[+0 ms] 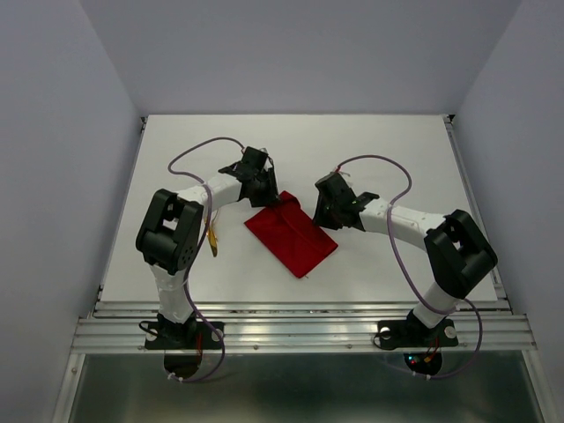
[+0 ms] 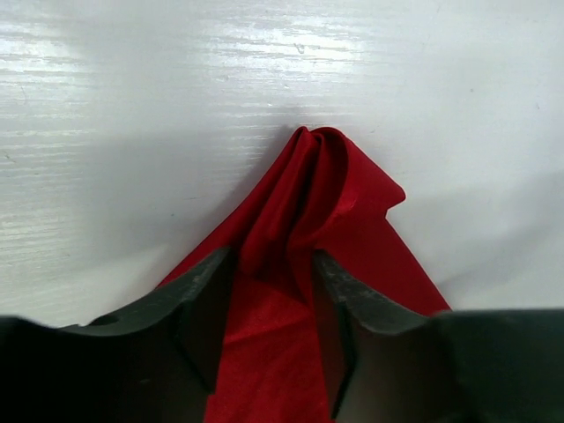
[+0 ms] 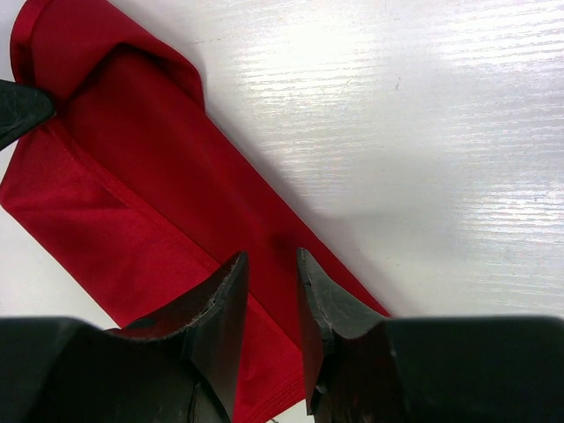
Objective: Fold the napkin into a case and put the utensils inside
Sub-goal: Smooth out the 2/3-rectangle-folded napkin at the center of the board.
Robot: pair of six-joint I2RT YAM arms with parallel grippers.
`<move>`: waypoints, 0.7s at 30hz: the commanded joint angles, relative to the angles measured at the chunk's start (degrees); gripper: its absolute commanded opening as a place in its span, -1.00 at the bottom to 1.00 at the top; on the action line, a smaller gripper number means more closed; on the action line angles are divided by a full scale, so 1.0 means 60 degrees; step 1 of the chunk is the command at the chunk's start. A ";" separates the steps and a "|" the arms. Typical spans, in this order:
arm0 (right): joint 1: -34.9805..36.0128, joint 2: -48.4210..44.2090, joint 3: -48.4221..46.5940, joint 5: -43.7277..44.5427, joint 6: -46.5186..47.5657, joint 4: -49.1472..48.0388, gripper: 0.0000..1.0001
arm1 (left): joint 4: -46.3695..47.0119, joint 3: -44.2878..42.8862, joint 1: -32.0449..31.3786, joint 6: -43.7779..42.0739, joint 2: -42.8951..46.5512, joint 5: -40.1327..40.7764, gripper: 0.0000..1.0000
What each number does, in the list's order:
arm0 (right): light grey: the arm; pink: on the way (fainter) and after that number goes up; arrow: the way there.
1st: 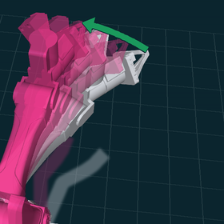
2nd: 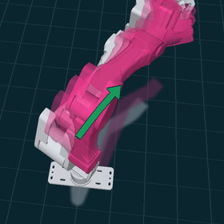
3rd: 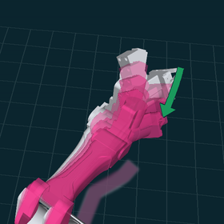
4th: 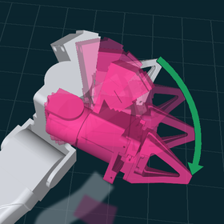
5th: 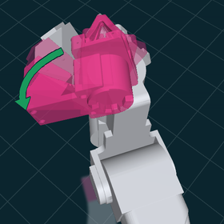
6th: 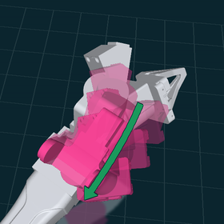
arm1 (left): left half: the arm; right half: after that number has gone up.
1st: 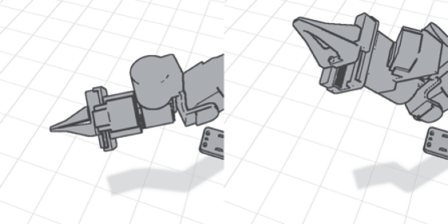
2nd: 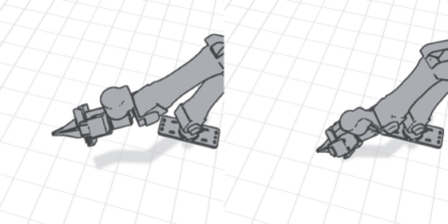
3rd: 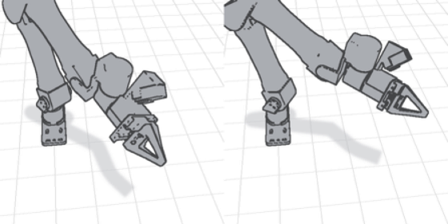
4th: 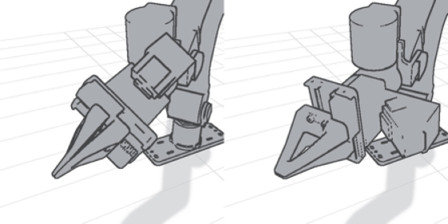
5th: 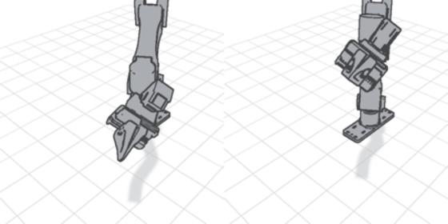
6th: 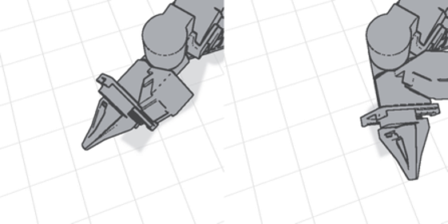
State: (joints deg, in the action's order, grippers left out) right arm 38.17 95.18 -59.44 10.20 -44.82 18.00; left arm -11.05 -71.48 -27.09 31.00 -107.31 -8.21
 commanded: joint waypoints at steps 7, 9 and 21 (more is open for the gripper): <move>-0.0049 0.0060 -0.0538 -0.0146 0.0218 0.0223 -0.32 | -0.0151 -0.0347 0.0033 -0.0304 -0.0001 0.0064 -0.63; -0.0049 0.0133 -0.0596 -0.0263 0.0291 0.0310 -0.33 | -0.0151 -0.0318 0.0033 -0.0319 -0.0016 0.0064 -0.72; -0.0049 0.0075 -0.0362 -0.1113 0.0819 0.0516 -0.35 | -0.0034 0.0136 0.0091 -0.0377 0.0101 0.0035 -1.00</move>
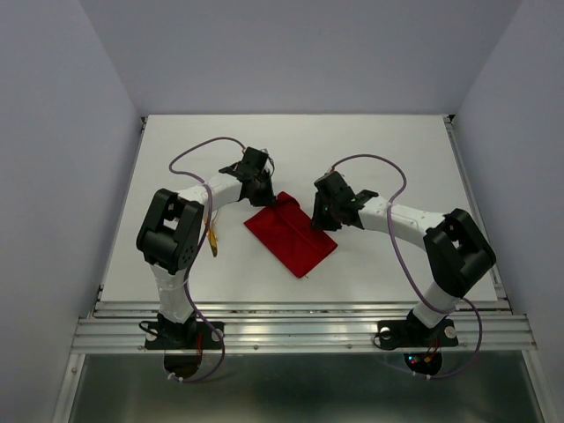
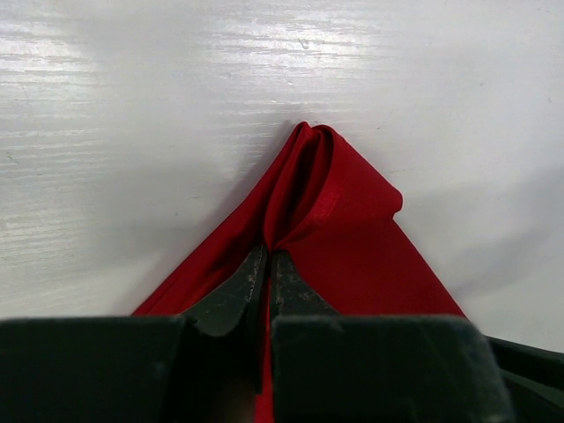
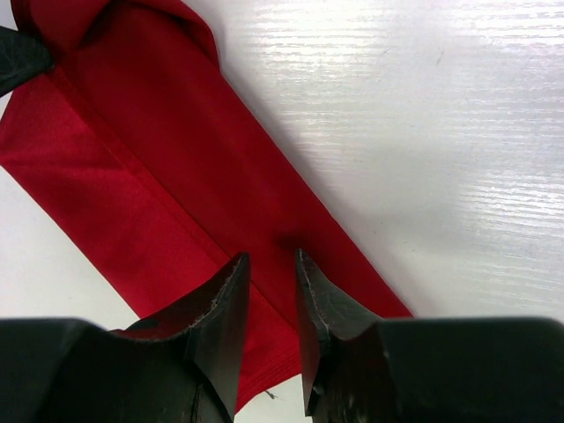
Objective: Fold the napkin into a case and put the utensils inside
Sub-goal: Smooth out the 2/3-rectangle-folded napkin at the center of the board.
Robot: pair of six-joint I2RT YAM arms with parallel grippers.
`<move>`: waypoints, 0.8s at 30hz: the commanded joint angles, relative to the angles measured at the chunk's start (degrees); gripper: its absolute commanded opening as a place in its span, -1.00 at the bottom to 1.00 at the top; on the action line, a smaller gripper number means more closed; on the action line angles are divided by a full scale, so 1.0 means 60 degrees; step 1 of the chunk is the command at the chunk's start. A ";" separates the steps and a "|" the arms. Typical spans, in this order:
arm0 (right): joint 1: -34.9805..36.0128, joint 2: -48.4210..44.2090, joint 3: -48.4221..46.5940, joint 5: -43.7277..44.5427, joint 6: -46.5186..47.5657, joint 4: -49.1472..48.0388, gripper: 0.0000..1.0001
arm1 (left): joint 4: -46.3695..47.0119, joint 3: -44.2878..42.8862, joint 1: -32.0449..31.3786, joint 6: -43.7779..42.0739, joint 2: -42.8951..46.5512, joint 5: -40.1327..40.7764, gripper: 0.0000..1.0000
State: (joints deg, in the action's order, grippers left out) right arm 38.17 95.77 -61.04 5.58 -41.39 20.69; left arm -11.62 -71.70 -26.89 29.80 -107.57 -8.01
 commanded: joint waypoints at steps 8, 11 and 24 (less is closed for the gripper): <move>-0.0049 0.0283 0.0446 -0.0359 0.0277 -0.0181 -0.39 | 0.0281 0.0553 0.0088 -0.0250 0.0233 -0.0188 -1.00; -0.0049 0.0635 0.0475 -0.0549 0.0364 -0.0094 -0.44 | 0.0368 0.0670 0.0117 -0.0382 0.0291 -0.0261 -1.00; 0.0039 -0.0887 0.0622 -0.0038 0.0540 0.0448 -0.42 | 0.0427 0.0642 0.0234 -0.0587 0.0335 -0.0540 -1.00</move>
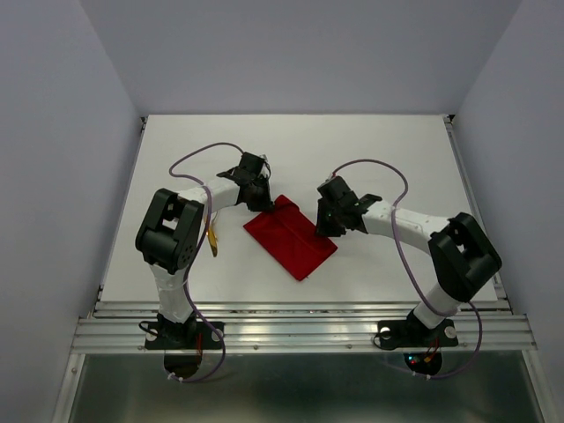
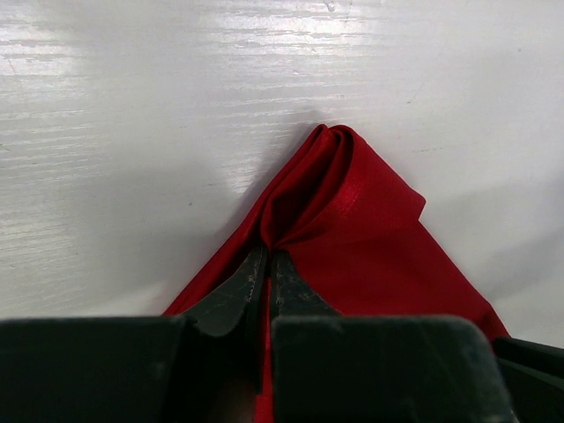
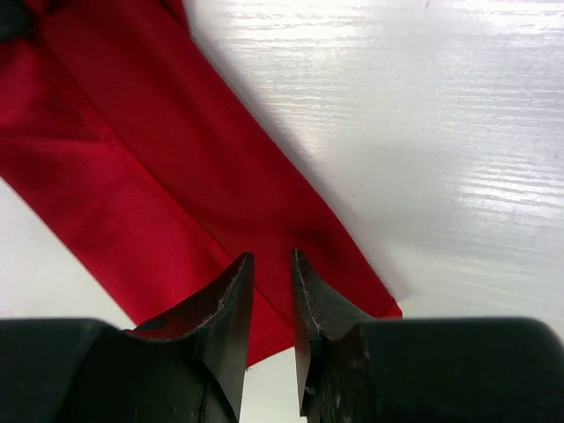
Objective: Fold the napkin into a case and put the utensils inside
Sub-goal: Smooth out the 2/3-rectangle-folded napkin at the center of the board.
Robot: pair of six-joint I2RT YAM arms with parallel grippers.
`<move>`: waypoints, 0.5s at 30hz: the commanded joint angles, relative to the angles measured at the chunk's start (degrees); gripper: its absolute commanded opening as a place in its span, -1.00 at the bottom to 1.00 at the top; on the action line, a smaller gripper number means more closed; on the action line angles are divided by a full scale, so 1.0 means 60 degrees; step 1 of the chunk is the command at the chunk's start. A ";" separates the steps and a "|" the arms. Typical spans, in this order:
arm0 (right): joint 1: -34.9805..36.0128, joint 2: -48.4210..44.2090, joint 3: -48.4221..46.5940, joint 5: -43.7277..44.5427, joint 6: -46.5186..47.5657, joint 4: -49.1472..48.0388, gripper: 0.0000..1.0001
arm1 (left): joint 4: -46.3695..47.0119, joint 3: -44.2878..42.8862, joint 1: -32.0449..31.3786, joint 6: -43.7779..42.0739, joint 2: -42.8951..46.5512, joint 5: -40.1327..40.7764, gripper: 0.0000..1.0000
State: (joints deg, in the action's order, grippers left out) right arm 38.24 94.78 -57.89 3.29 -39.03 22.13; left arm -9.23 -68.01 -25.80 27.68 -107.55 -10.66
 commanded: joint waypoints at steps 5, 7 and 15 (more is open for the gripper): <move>0.0028 -0.0973 0.0112 0.0945 -0.0058 0.0384 -0.44 | -0.0218 -0.0237 0.0067 -0.0321 0.0610 0.0033 -1.00; 0.0028 -0.0856 0.0039 0.1048 -0.0058 0.0398 -0.45 | -0.0321 -0.0325 0.0067 -0.0365 0.0625 0.0106 -1.00; 0.0028 -0.0416 -0.0342 0.1005 0.0337 0.0560 -0.56 | -0.0424 -0.0457 0.0184 -0.0439 0.0727 0.0062 -1.00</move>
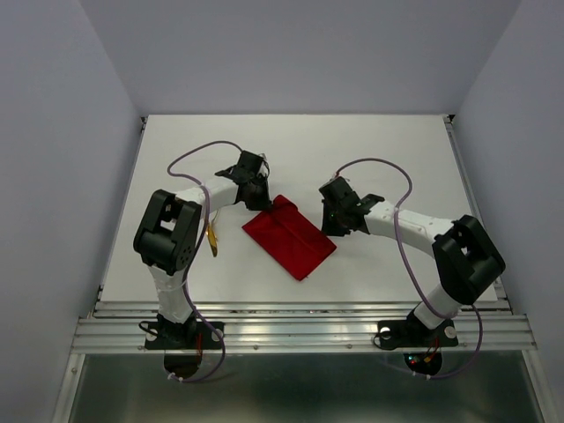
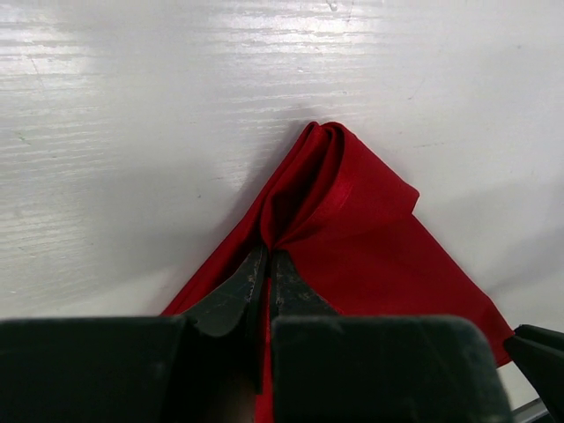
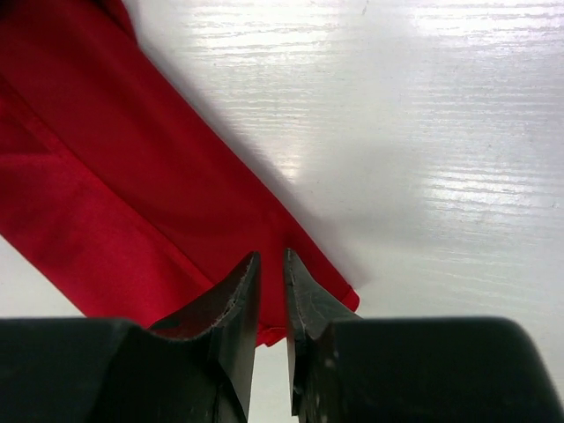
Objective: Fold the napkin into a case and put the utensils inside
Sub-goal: Smooth out the 2/3-rectangle-folded napkin at the center of the board.
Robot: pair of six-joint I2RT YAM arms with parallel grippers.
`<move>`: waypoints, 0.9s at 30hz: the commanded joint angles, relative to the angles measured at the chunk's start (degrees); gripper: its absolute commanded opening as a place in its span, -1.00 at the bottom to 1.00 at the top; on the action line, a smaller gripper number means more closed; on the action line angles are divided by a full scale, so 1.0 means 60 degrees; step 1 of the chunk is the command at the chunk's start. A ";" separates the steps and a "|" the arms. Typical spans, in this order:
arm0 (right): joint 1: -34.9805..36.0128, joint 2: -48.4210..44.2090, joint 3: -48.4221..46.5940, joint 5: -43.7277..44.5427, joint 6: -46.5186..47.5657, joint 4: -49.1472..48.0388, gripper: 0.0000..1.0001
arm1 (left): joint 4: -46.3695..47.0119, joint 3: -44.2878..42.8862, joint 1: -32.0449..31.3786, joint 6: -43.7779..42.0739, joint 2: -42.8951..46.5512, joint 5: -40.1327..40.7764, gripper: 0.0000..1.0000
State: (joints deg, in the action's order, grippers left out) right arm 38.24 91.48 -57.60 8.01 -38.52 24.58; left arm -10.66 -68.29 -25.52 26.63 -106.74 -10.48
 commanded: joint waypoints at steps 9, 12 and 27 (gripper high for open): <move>0.0028 0.0616 -0.0287 -0.0602 0.0561 -0.0243 -0.61 | -0.0158 -0.0615 0.0239 -0.0410 -0.0124 -0.0099 -1.00; 0.0028 0.0778 -0.0112 -0.0690 0.0561 -0.0448 -0.61 | -0.0085 -0.0571 0.0268 -0.0396 -0.0329 -0.0099 -1.00; 0.0028 0.0368 -0.1088 -0.0222 0.0722 -0.0259 -0.64 | 0.0077 -0.0469 0.0298 -0.0484 -0.0535 -0.0084 -1.00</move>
State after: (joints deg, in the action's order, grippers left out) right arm 38.24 95.98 -57.76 4.91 -35.31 23.44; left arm -9.89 -69.91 -24.18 25.28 -109.45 -11.00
